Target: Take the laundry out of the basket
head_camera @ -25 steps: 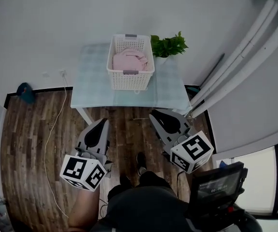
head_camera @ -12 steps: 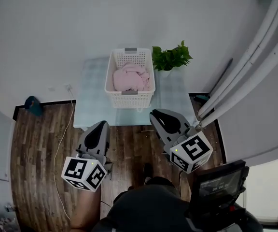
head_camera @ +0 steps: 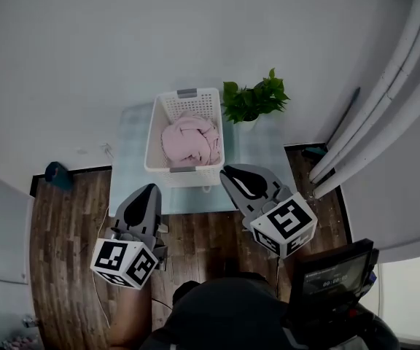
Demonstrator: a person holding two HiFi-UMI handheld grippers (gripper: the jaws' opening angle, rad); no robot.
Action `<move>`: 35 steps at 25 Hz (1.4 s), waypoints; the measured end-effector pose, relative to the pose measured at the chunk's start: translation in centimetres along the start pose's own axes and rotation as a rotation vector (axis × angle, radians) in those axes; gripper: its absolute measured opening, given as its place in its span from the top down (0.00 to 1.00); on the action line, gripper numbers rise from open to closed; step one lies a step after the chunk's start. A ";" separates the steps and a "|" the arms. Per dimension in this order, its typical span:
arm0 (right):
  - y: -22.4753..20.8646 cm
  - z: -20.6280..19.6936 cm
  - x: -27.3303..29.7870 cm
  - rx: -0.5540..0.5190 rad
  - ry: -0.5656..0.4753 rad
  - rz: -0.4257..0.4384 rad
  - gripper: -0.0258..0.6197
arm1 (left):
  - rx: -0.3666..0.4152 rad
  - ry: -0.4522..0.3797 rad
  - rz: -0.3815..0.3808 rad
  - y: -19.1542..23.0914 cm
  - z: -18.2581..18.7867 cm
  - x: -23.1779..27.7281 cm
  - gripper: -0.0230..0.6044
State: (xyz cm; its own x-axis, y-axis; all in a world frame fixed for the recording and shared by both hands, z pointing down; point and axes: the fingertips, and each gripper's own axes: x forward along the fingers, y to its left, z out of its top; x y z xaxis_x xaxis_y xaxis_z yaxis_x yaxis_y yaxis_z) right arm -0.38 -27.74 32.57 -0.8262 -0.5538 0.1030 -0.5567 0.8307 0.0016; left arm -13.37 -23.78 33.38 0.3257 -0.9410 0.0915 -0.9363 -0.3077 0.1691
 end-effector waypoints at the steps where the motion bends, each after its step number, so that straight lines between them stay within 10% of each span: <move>1: -0.6 0.0 0.2 0.002 -0.005 0.003 0.92 | 0.003 0.001 0.009 0.2 0.0 0.6 0.96; 15: -4.9 -1.5 7.5 0.009 0.052 0.025 0.90 | -0.008 -0.007 0.063 6.9 0.8 5.2 0.96; 29: -6.4 -4.4 19.4 -0.085 0.237 0.104 0.34 | -0.010 0.000 0.044 17.9 2.8 10.3 0.96; 35: -7.4 -7.7 22.8 -0.171 0.376 0.118 0.26 | -0.030 0.026 0.048 20.9 1.7 12.0 0.96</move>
State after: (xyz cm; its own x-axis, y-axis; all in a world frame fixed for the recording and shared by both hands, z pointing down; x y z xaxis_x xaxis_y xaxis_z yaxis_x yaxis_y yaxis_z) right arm -14.47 -46.11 42.58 -0.7764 -0.4222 0.4679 -0.4120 0.9018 0.1300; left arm -29.28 -41.72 36.39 0.2843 -0.9505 0.1256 -0.9467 -0.2576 0.1935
